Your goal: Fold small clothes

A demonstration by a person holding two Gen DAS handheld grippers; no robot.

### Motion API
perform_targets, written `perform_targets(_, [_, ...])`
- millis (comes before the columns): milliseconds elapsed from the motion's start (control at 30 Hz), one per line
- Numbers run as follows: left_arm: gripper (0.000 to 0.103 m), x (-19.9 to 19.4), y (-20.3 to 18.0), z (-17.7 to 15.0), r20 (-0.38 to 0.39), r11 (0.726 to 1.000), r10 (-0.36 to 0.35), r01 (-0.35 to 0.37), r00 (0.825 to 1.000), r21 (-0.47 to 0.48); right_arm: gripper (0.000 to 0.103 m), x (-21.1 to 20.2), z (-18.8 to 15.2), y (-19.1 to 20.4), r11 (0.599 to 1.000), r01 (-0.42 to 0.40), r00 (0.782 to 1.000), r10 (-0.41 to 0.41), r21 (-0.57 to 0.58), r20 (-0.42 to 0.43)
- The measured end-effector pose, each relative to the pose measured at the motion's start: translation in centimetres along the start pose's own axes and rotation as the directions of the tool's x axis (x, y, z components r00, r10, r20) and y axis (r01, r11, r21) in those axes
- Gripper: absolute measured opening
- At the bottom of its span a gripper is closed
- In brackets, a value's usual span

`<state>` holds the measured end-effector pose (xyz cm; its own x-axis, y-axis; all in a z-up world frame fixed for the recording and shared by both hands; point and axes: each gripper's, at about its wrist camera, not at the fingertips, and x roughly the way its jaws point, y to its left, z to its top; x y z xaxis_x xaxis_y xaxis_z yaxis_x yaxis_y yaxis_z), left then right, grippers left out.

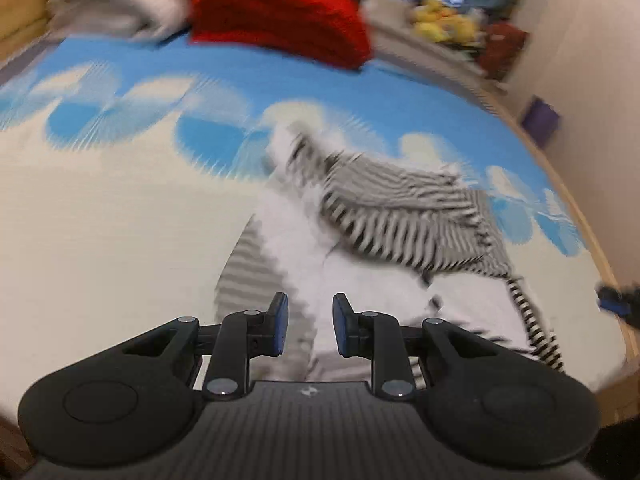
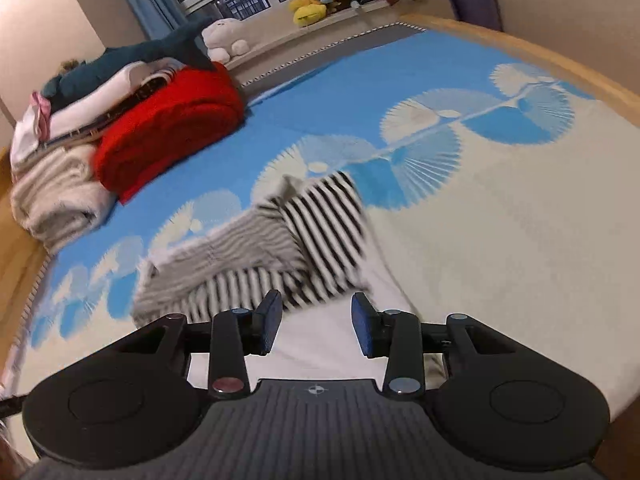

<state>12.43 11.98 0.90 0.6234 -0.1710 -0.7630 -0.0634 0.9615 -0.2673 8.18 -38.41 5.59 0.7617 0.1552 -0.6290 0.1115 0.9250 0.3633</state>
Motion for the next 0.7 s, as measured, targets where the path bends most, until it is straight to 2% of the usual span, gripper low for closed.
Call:
perform_targets(67, [0.027,-0.2,0.8,-2.0,-0.013,0.996,-0.016,0.015,1.0,-0.085,0.04,-0.5,-2.6,-1.0,0.999,0.036,0.999,-0.036,-0.036,-0.012])
perform_targets(133, [0.027,0.2,0.9,-3.3,-0.046,0.996,0.009,-0.012,0.999,-0.084,0.04,-1.0,-4.6,-1.8,0.997,0.069,0.997,-0.07,-0.016,-0.033])
perform_targets(233, [0.027,-0.1,0.8,-3.9,-0.058,0.997,0.045,-0.048,0.997,-0.061,0.04,-0.8,-6.0,-2.7,0.997,0.07,0.996,-0.068,0.035,-0.06])
perform_targets(300, [0.033,-0.5,1.0,-4.1,-0.05,0.998,0.047,-0.049,0.998,-0.047,0.04,-0.7,-6.6,-2.8,0.995,0.1,0.993,-0.098,0.024,-0.064])
perform_targets(433, [0.036,0.0,2.2,-5.9,-0.01,0.999,0.045,-0.045,0.999,-0.021,0.04,-0.1,-7.3,-3.3,0.992,0.126,0.988,-0.124,0.019,-0.092])
perform_targets(500, [0.035,1.7,3.0,-6.4,-0.083,0.995,0.072,-0.077,0.994,-0.058,0.04,0.4,-7.7,-3.7,0.988,0.151,0.983,-0.148,0.017,-0.105])
perform_targets(600, [0.036,2.7,3.4,-6.2,-0.088,0.994,0.092,-0.096,0.992,-0.045,0.04,1.8,-8.1,-4.8,0.98,0.201,0.97,-0.198,0.003,-0.141])
perform_targets(700, [0.036,3.3,4.5,-5.7,-0.101,0.988,0.073,-0.086,0.992,-0.129,0.042,3.1,-8.6,-6.4,0.969,0.247,0.951,-0.239,0.021,-0.198])
